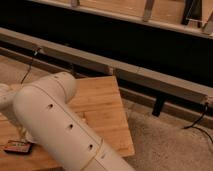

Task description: Wipe the white sponge on the table

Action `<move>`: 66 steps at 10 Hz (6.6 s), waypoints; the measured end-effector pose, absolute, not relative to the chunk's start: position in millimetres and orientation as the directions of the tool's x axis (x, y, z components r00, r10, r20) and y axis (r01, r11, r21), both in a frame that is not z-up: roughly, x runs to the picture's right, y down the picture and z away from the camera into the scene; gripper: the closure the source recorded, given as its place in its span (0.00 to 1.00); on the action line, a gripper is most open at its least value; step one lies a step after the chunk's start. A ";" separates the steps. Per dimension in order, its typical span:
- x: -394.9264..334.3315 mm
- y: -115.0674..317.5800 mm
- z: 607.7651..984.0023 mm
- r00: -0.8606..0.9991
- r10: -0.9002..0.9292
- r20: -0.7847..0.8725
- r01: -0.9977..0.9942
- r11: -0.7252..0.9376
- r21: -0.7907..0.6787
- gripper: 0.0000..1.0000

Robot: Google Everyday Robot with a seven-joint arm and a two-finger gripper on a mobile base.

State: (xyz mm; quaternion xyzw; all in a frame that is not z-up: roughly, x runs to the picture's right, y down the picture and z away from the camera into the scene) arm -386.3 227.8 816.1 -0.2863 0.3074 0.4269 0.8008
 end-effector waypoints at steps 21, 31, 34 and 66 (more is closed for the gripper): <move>-454.4 157.2 860.5 0.397 0.684 -0.612 -0.905 0.401 -0.138 1.00; -535.0 193.4 827.2 0.624 0.552 -0.553 -0.767 0.567 -0.299 1.00; -541.3 207.2 806.3 0.689 0.489 -0.536 -0.708 0.612 -0.352 1.00; -527.6 165.9 838.6 0.584 0.595 -0.552 -0.800 0.536 -0.268 1.00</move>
